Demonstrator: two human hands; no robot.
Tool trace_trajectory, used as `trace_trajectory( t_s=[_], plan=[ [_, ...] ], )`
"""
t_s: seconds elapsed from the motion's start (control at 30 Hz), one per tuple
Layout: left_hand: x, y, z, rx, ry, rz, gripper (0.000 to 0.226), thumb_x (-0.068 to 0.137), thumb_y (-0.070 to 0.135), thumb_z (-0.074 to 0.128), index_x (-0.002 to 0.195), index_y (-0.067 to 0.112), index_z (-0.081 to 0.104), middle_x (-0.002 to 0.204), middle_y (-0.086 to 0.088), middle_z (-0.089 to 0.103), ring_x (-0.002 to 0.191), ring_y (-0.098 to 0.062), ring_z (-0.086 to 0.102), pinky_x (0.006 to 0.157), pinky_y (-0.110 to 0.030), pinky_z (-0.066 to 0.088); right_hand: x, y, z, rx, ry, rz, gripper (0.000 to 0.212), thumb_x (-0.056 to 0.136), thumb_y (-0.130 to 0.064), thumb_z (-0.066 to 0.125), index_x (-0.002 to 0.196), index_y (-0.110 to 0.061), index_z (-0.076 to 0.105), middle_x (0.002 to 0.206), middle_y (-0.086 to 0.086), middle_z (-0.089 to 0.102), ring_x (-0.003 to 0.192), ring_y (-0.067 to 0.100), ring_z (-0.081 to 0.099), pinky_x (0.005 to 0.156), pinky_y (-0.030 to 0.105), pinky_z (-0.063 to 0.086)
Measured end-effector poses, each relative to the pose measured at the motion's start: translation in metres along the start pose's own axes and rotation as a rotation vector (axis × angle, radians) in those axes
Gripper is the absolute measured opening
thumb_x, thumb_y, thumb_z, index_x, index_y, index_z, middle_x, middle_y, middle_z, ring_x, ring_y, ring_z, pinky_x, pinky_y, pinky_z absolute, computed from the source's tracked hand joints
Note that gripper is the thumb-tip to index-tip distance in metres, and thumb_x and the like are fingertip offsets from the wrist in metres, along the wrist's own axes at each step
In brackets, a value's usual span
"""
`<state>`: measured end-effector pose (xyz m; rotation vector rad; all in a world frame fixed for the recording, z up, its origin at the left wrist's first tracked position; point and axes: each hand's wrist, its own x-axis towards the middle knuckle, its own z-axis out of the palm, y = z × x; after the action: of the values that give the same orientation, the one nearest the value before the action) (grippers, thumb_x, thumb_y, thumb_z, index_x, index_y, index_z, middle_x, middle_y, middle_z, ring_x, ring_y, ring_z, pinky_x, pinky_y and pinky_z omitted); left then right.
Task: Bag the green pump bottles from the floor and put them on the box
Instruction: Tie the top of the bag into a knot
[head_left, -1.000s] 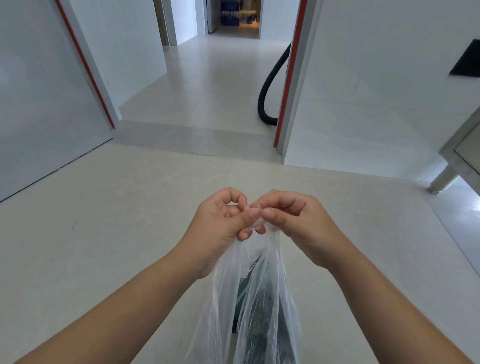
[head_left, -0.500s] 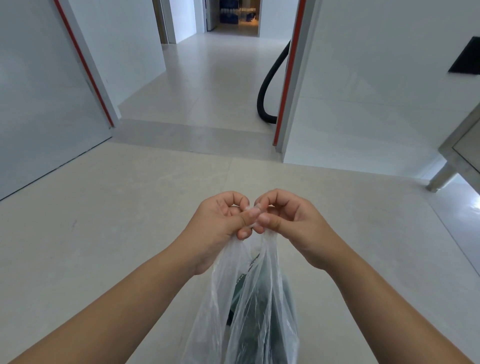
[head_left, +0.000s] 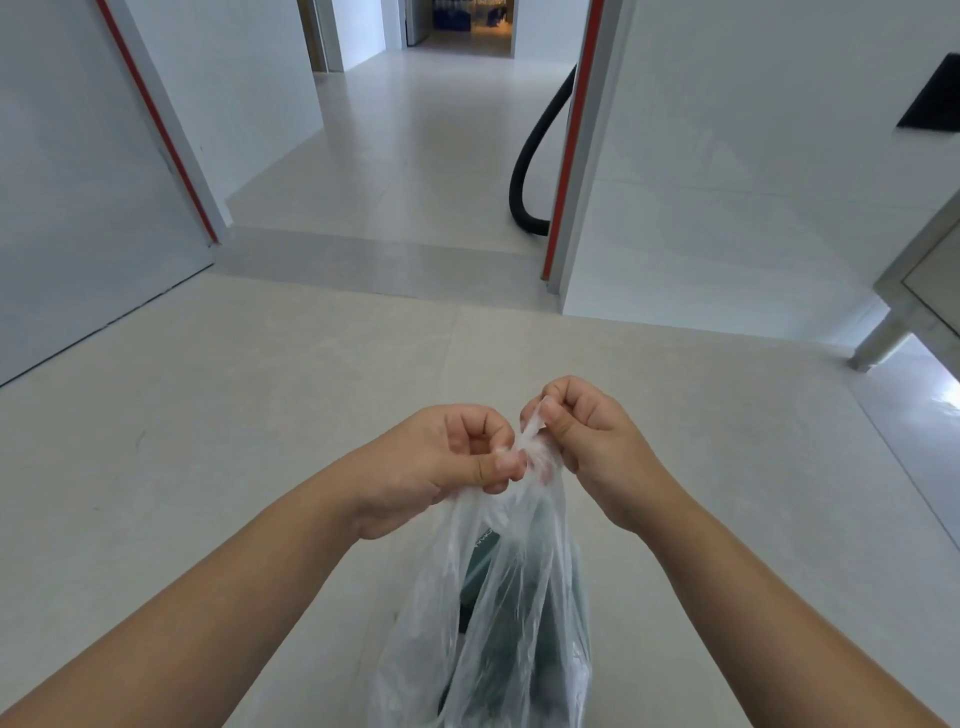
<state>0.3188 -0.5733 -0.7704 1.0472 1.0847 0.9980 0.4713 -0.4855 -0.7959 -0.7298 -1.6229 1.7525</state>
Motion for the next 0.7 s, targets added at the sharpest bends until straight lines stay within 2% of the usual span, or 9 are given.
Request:
trace_trajectory(
  t_s=[0.07,0.13,0.23,0.37,0.43,0.53,0.7],
  plan=[
    [0.000,-0.002,-0.002,0.077,0.001,-0.007,0.018,0.070,0.011,0.067,0.059,0.022,0.057,0.069,-0.003,0.052,0.059,-0.007,0.046,0.061,-0.015,0.039,0.002,0.006,-0.001,0.021,0.037,0.018,0.017,0.092,-0.012,0.048,0.075,-0.011,0.046,0.068,0.002,0.056,0.048,0.007,0.046,0.048,0.016,0.037],
    [0.001,-0.004,-0.003,0.178,0.054,-0.005,0.018,0.068,0.013,0.070,0.060,0.022,0.057,0.069,-0.007,0.046,0.060,-0.009,0.041,0.059,-0.018,0.033,0.003,0.010,-0.002,0.071,0.054,0.038,0.013,0.081,-0.020,0.053,0.072,-0.013,0.046,0.065,-0.005,0.060,0.055,0.012,0.045,0.053,0.023,0.035],
    [0.002,-0.008,-0.002,0.234,0.140,0.010,0.020,0.068,0.013,0.075,0.061,0.019,0.057,0.067,-0.008,0.043,0.056,-0.009,0.037,0.052,-0.015,0.030,0.003,0.010,-0.003,0.139,0.047,0.040,0.012,0.079,-0.016,0.053,0.070,-0.013,0.047,0.065,-0.008,0.062,0.060,0.015,0.043,0.057,0.027,0.033],
    [0.006,-0.009,0.000,0.250,0.201,0.061,0.013,0.079,0.007,0.068,0.069,0.012,0.061,0.058,0.006,0.060,0.056,-0.004,0.052,0.059,-0.015,0.042,0.003,0.007,-0.003,0.168,0.062,0.029,0.021,0.090,-0.001,0.047,0.071,-0.011,0.046,0.065,-0.005,0.062,0.058,0.014,0.046,0.057,0.026,0.038],
    [0.008,-0.011,0.001,0.267,0.265,0.079,0.013,0.077,0.004,0.069,0.071,0.010,0.060,0.062,-0.001,0.060,0.060,-0.008,0.055,0.062,-0.018,0.044,0.003,0.006,-0.003,0.174,0.061,0.026,0.021,0.089,0.000,0.047,0.071,-0.011,0.046,0.065,-0.005,0.062,0.057,0.013,0.047,0.055,0.024,0.039],
    [0.012,-0.015,0.001,0.280,0.372,0.092,0.021,0.074,0.005,0.072,0.073,0.012,0.053,0.065,-0.010,0.051,0.065,-0.021,0.048,0.063,-0.031,0.040,0.003,0.005,-0.004,0.187,0.052,0.019,0.018,0.087,-0.002,0.050,0.072,-0.011,0.047,0.064,-0.005,0.062,0.054,0.011,0.049,0.054,0.023,0.040],
    [0.017,-0.019,0.005,0.356,0.476,0.114,0.013,0.075,0.009,0.071,0.072,0.010,0.058,0.064,-0.007,0.052,0.061,-0.019,0.044,0.059,-0.033,0.037,0.002,0.006,-0.006,0.218,0.009,0.016,0.011,0.079,-0.007,0.060,0.074,-0.012,0.051,0.065,-0.005,0.063,0.055,0.010,0.052,0.054,0.021,0.042]
  ],
)
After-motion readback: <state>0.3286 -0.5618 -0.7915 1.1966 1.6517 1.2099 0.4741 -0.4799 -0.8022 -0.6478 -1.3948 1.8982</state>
